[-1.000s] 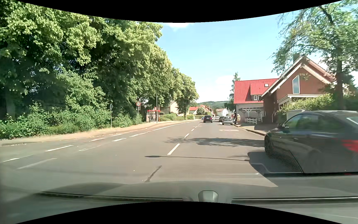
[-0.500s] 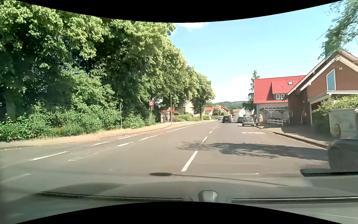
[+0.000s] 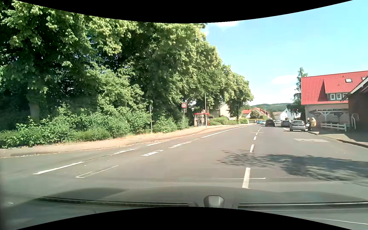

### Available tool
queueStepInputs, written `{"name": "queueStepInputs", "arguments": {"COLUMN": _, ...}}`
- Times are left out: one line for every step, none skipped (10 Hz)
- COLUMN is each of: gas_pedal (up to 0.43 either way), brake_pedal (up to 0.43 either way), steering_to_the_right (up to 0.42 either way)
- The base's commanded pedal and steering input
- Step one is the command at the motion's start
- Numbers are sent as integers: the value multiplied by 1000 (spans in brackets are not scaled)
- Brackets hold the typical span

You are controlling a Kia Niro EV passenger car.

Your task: Follow the waypoints while adhering to traffic rules and regulations

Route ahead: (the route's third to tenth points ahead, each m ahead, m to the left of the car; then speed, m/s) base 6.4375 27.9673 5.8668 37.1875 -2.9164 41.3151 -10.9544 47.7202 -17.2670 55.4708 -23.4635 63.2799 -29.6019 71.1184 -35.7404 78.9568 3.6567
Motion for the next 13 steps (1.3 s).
{"name": "queueStepInputs", "arguments": {"gas_pedal": 110, "brake_pedal": 6, "steering_to_the_right": -460}}
{"name": "queueStepInputs", "arguments": {"gas_pedal": 110, "brake_pedal": 6, "steering_to_the_right": -481}}
{"name": "queueStepInputs", "arguments": {"gas_pedal": 110, "brake_pedal": 6, "steering_to_the_right": -499}}
{"name": "queueStepInputs", "arguments": {"gas_pedal": 110, "brake_pedal": 6, "steering_to_the_right": -522}}
{"name": "queueStepInputs", "arguments": {"gas_pedal": 110, "brake_pedal": 6, "steering_to_the_right": -554}}
{"name": "queueStepInputs", "arguments": {"gas_pedal": 110, "brake_pedal": 6, "steering_to_the_right": -578}}
{"name": "queueStepInputs", "arguments": {"gas_pedal": 110, "brake_pedal": 6, "steering_to_the_right": -609}}
{"name": "queueStepInputs", "arguments": {"gas_pedal": 110, "brake_pedal": 6, "steering_to_the_right": -638}}
{"name": "queueStepInputs", "arguments": {"gas_pedal": 110, "brake_pedal": 6, "steering_to_the_right": -656}}
{"name": "queueStepInputs", "arguments": {"gas_pedal": 110, "brake_pedal": 6, "steering_to_the_right": -681}}
{"name": "queueStepInputs", "arguments": {"gas_pedal": 110, "brake_pedal": 6, "steering_to_the_right": -701}}
{"name": "queueStepInputs", "arguments": {"gas_pedal": 110, "brake_pedal": 6, "steering_to_the_right": -718}}
{"name": "queueStepInputs", "arguments": {"gas_pedal": 110, "brake_pedal": 6, "steering_to_the_right": -726}}
